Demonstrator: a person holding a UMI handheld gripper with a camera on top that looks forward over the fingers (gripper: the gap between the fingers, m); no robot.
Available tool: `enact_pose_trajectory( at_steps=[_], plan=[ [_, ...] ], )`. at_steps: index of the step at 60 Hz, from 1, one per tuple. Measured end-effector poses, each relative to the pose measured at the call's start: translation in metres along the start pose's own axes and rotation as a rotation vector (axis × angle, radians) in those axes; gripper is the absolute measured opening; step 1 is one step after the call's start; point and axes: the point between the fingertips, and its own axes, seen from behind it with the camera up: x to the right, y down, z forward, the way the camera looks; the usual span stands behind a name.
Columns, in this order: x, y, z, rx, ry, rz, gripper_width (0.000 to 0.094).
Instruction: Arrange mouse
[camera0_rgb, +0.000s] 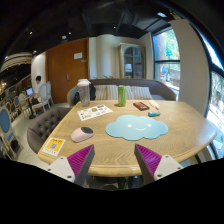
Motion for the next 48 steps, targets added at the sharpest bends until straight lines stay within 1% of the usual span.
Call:
enact_pose_trajectory(
  at_steps=[22,29,39,45,48],
  plan=[
    [-0.004,0.012,0.01,-0.031,0.01,-0.045,0.084],
    [-0.036,0.019,0.024,-0.04,-0.067,-0.03,0.0837],
    [-0.109,0.033,0.066,-0.089,-0.196,-0.029,0.0836],
    [-0.144,0.041,0.094,-0.123,-0.243,-0.04,0.0838],
    [-0.155,0.045,0.109,-0.148,-0.248,-0.034,0.0838]
  ],
)
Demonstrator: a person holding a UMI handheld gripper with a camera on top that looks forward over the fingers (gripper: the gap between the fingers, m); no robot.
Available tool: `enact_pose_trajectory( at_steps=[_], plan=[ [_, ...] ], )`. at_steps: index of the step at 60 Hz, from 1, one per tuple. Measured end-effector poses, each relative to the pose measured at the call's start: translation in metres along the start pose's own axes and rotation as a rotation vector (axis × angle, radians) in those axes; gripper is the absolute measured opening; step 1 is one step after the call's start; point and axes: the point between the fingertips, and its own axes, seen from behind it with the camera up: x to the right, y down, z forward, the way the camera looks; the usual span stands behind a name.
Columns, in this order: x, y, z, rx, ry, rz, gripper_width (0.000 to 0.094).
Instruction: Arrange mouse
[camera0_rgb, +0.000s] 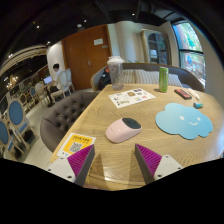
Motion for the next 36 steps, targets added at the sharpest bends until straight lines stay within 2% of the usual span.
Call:
enact_pose_trajectory(
  at_steps=[11,28,31,32,33,34,36],
  plan=[
    [-0.001,-0.023,0.041,-0.01,0.046,0.018,0.0838],
    [-0.005,-0.053,0.094,-0.068,0.052,0.013,0.0836],
    [-0.003,-0.054,0.1,-0.067,0.072,-0.021,0.0765],
    [0.0,-0.054,0.102,-0.065,0.087,-0.035,0.077],
    [0.004,-0.054,0.103,-0.065,0.108,-0.051,0.0638],
    [0.007,-0.054,0.104,-0.058,0.127,-0.069,0.0549],
    [0.006,-0.055,0.105,-0.044,0.127,-0.051,0.0548]
  ],
)
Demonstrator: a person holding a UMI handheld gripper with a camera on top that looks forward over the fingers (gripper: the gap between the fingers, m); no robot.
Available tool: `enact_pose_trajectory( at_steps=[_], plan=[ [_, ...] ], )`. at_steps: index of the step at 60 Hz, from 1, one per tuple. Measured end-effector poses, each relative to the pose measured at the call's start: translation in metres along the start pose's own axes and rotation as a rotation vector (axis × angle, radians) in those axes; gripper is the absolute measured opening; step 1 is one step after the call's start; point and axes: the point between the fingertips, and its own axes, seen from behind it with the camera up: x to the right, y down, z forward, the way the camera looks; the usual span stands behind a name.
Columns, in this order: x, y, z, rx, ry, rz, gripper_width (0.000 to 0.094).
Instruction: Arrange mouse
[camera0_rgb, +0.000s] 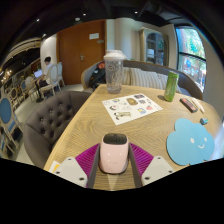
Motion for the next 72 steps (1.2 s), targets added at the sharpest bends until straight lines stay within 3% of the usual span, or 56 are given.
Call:
enact_pose_trajectory(
  at_steps=[10,13,20,27,30,35,44,51,61,65,72],
  plan=[
    [-0.012,0.002,-0.011,-0.011,-0.061,-0.008,0.045],
    [-0.012,-0.019,-0.026,0.05,-0.094,-0.052,0.0438],
    [0.037,-0.086,-0.076,0.22,-0.001,-0.083,0.043],
    [0.134,-0.125,-0.107,0.29,0.117,-0.031,0.0428],
    [0.18,-0.123,-0.108,0.269,0.18,-0.028,0.0426],
    [0.228,-0.094,-0.094,0.158,0.214,0.005,0.0426],
    [0.281,-0.019,-0.055,-0.013,0.204,0.082,0.043],
    [0.293,0.01,-0.036,-0.054,0.183,0.113,0.0434],
    [0.292,0.012,-0.036,-0.078,0.154,0.133,0.0572],
    [0.288,0.006,-0.045,-0.041,0.152,0.119,0.0847],
    [0.275,0.0,-0.078,0.017,0.131,0.124,0.0843]
  ],
)
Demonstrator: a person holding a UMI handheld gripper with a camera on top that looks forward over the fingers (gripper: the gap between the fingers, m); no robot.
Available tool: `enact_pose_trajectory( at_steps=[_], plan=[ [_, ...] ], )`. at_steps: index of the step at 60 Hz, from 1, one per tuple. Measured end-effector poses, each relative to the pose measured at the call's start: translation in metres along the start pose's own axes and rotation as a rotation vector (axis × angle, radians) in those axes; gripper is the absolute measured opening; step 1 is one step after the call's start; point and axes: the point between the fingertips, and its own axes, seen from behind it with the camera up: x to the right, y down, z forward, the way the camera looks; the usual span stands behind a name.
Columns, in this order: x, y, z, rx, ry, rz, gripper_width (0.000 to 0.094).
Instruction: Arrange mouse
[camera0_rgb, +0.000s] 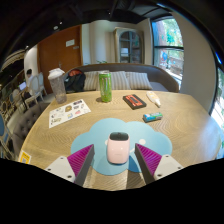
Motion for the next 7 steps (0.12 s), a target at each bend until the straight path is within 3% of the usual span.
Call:
enact_pose_trajectory(
  at_steps=[7],
  plan=[
    [-0.012,0.009,-0.051,0.051,-0.026,-0.001,0.084]
  ],
)
